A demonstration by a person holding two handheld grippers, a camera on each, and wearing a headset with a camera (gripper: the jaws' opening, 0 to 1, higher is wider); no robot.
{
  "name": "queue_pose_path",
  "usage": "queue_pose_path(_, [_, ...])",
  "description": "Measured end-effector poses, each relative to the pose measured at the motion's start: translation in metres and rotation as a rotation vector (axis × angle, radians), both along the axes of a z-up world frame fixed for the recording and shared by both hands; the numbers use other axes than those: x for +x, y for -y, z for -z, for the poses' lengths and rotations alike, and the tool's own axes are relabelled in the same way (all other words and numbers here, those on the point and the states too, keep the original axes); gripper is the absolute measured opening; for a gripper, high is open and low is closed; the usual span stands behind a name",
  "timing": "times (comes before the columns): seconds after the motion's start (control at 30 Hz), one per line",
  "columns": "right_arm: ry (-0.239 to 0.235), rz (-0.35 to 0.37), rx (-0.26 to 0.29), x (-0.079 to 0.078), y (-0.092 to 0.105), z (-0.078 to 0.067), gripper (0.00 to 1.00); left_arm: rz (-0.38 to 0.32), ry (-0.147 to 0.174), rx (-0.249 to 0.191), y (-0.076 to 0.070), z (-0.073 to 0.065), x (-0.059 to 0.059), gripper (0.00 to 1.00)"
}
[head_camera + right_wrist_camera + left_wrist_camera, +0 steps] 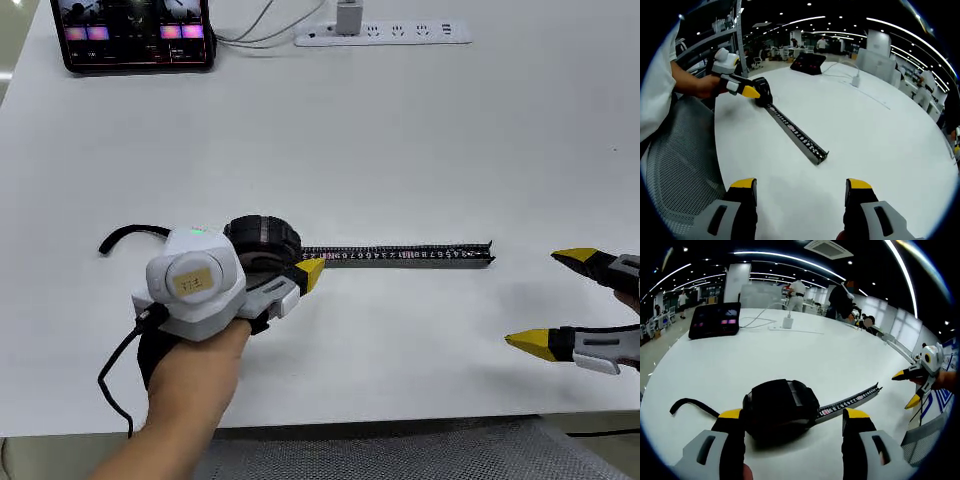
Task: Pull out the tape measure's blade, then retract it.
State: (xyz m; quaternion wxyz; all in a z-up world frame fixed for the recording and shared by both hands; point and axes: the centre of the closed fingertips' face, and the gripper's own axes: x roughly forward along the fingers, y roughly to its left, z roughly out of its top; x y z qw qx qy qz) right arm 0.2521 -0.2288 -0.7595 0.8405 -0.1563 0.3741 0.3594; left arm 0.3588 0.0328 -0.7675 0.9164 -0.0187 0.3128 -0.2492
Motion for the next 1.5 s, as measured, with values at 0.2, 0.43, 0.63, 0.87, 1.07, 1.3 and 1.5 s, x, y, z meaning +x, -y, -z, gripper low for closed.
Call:
queue_pose_path(0.2, [-0.003, -0.054, -0.026, 0.013, 0.001, 0.002, 0.63, -0.033, 0.001, 0.006, 0.000, 0.001, 0.005, 0.76])
queue_pose_path(0.43, [-0.014, -0.113, -0.049, 0.025, -0.001, 0.006, 0.56, -0.070, -0.002, 0.019, -0.002, 0.002, 0.010, 0.74])
queue_pose_path(0.63, [-0.028, -0.159, -0.079, 0.033, 0.001, 0.009, 0.51, -0.093, -0.007, 0.022, -0.003, 0.003, 0.013, 0.73])
queue_pose_path(0.87, [-0.038, -0.196, -0.093, 0.041, -0.001, 0.013, 0.47, -0.117, -0.011, 0.035, -0.006, 0.005, 0.015, 0.69])
queue_pose_path(1.07, [-0.047, -0.232, -0.112, 0.045, -0.004, 0.016, 0.45, -0.127, -0.017, 0.045, -0.010, 0.006, 0.016, 0.65])
queue_pose_path(1.3, [-0.050, -0.263, -0.126, 0.051, -0.007, 0.018, 0.40, -0.135, -0.026, 0.034, -0.011, 0.006, 0.017, 0.62])
queue_pose_path(1.5, [-0.066, -0.303, -0.142, 0.053, -0.009, 0.022, 0.36, -0.134, -0.029, 0.037, -0.011, 0.007, 0.017, 0.62])
